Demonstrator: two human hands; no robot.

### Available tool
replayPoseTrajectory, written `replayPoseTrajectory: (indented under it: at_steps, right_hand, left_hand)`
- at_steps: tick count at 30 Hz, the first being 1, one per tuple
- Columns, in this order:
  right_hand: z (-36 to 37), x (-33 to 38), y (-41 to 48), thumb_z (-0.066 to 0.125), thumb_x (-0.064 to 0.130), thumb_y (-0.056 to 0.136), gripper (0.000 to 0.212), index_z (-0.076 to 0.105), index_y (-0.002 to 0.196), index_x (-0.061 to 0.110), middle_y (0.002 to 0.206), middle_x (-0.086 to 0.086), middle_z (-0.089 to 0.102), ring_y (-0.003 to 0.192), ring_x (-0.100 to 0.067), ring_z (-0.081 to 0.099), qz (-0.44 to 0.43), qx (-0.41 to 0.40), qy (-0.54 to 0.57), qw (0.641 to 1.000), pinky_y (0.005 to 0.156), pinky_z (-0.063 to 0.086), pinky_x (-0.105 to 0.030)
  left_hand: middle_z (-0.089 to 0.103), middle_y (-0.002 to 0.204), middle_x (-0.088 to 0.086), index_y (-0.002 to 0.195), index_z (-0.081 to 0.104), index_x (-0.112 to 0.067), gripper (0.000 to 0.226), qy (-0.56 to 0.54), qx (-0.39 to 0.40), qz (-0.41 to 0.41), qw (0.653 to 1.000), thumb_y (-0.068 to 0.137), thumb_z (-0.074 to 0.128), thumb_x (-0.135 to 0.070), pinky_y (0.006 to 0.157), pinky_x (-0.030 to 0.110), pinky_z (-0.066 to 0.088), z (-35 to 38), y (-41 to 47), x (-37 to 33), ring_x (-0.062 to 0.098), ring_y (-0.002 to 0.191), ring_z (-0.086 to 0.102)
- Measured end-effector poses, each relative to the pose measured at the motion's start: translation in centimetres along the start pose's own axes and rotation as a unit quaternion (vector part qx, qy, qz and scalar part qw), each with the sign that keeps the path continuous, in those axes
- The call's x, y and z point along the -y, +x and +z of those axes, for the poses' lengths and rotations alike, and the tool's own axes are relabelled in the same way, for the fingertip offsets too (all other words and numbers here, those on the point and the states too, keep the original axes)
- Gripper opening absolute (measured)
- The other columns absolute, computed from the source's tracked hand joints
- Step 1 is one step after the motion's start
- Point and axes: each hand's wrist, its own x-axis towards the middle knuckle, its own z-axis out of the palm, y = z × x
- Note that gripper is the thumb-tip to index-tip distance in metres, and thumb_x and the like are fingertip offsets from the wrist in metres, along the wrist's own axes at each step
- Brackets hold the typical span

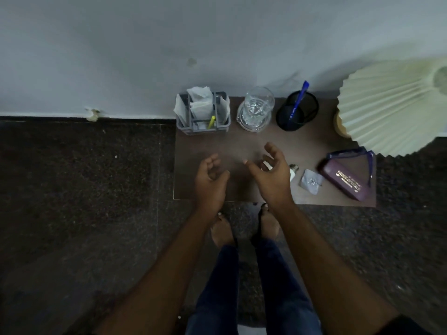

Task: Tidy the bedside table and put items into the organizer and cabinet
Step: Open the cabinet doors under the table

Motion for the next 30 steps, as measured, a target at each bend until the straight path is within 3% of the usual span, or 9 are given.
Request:
replayPoseTrajectory:
  at_steps: [2, 4, 9, 12, 16, 19, 22, 26, 30]
  right_hand:
    - [-1.3, 0.0, -0.4, 0.083, 0.018, 0.081, 0.069, 0.050, 0.142, 0.014, 0.125, 0.010, 0.062, 0.112, 0.003, 0.063, 0.006, -0.003, -0.011, 1.000, 0.090, 0.058, -0.026]
    - [-2.7, -0.2, -0.6, 0.082, 0.021, 0.082, 0.066, 0.053, 0.140, 0.016, 0.136, 0.004, 0.058, 0.121, -0.010, 0.058, 0.002, -0.007, -0.022, 1.000, 0.103, 0.053, -0.038]
    - [-5.8, -1.4, -0.7, 0.082, 0.018, 0.083, 0.058, 0.058, 0.136, 0.013, 0.133, 0.000, 0.062, 0.106, 0.009, 0.062, 0.003, -0.009, -0.023, 1.000, 0.088, 0.053, -0.012]
    - [-7.6, -2.7, -0.9, 0.079, 0.016, 0.085, 0.048, 0.063, 0.131, 0.012, 0.125, -0.002, 0.068, 0.111, -0.007, 0.066, 0.006, 0.003, -0.023, 1.000, 0.087, 0.054, -0.014]
    - [-10.1, -4.6, -1.9, 0.073, 0.007, 0.090, 0.033, 0.067, 0.121, 0.001, 0.096, 0.006, 0.075, 0.088, -0.006, 0.068, 0.010, 0.006, 0.002, 1.000, 0.080, 0.057, -0.016]
    - [-12.3, -6.3, -3.0, 0.066, 0.006, 0.095, 0.021, 0.069, 0.113, -0.003, 0.097, -0.017, 0.075, 0.082, -0.018, 0.069, 0.028, 0.014, 0.035, 0.999, 0.072, 0.058, -0.025]
    - [-13.9, -8.5, -4.2, 0.059, 0.008, 0.099, 0.020, 0.069, 0.107, -0.007, 0.090, -0.021, 0.073, 0.076, -0.028, 0.065, 0.064, 0.029, 0.042, 0.997, 0.065, 0.054, -0.027]
    - [-14.7, -11.6, -4.9, 0.058, 0.010, 0.100, 0.022, 0.067, 0.106, -0.010, 0.080, -0.012, 0.070, 0.068, -0.025, 0.061, 0.125, 0.032, 0.044, 0.991, 0.062, 0.050, -0.030]
    - [-14.2, -14.2, -4.5, 0.060, 0.013, 0.099, 0.022, 0.065, 0.109, -0.006, 0.082, -0.009, 0.067, 0.059, -0.016, 0.057, 0.163, 0.046, 0.021, 0.985, 0.052, 0.046, -0.023]
  left_hand:
    - [0.064, 0.129, 0.017, 0.130, 0.059, -0.001, 0.041, 0.003, 0.011, -0.009, 1.000, 0.090, 0.062, 0.008, 0.095, 0.041, 0.054, 0.5, -1.0, 0.7, 0.016, 0.106, 0.061]
    - [0.065, 0.125, 0.016, 0.126, 0.061, 0.000, 0.037, 0.004, 0.022, -0.014, 1.000, 0.090, 0.061, 0.008, 0.096, 0.044, 0.054, 1.1, -1.8, 1.4, 0.016, 0.103, 0.062]
    - [0.071, 0.115, 0.009, 0.116, 0.068, -0.004, 0.029, 0.036, 0.049, -0.011, 0.998, 0.089, 0.063, 0.007, 0.085, 0.023, 0.056, 2.3, -3.2, 4.1, 0.009, 0.094, 0.064]
    - [0.072, 0.101, 0.001, 0.103, 0.070, -0.016, 0.026, 0.035, 0.058, -0.035, 0.997, 0.090, 0.062, 0.006, 0.084, 0.030, 0.058, 3.1, -3.9, 6.1, 0.008, 0.088, 0.066]
    - [0.073, 0.086, -0.002, 0.095, 0.070, -0.021, 0.022, 0.003, 0.053, -0.064, 0.997, 0.091, 0.065, 0.000, 0.063, 0.014, 0.054, 5.0, -5.6, 9.1, 0.003, 0.072, 0.068]
    - [0.073, 0.079, -0.002, 0.090, 0.071, -0.021, 0.019, -0.015, 0.040, -0.109, 0.993, 0.090, 0.066, -0.003, 0.057, 0.016, 0.053, 6.4, -7.2, 11.1, 0.008, 0.069, 0.067]
    - [0.074, 0.081, 0.000, 0.089, 0.071, -0.020, 0.016, -0.035, 0.007, -0.160, 0.986, 0.091, 0.063, -0.007, 0.060, 0.023, 0.053, 7.3, -7.7, 12.6, 0.012, 0.071, 0.067]
    - [0.067, 0.078, 0.003, 0.097, 0.067, -0.012, 0.013, -0.034, -0.034, -0.189, 0.981, 0.097, 0.056, -0.006, 0.050, 0.021, 0.049, 7.9, -7.3, 14.1, 0.012, 0.061, 0.060]
    - [0.061, 0.085, 0.005, 0.111, 0.060, -0.011, 0.014, -0.027, -0.033, -0.177, 0.983, 0.101, 0.051, -0.007, 0.058, 0.027, 0.044, 8.4, -6.9, 15.1, 0.015, 0.064, 0.056]
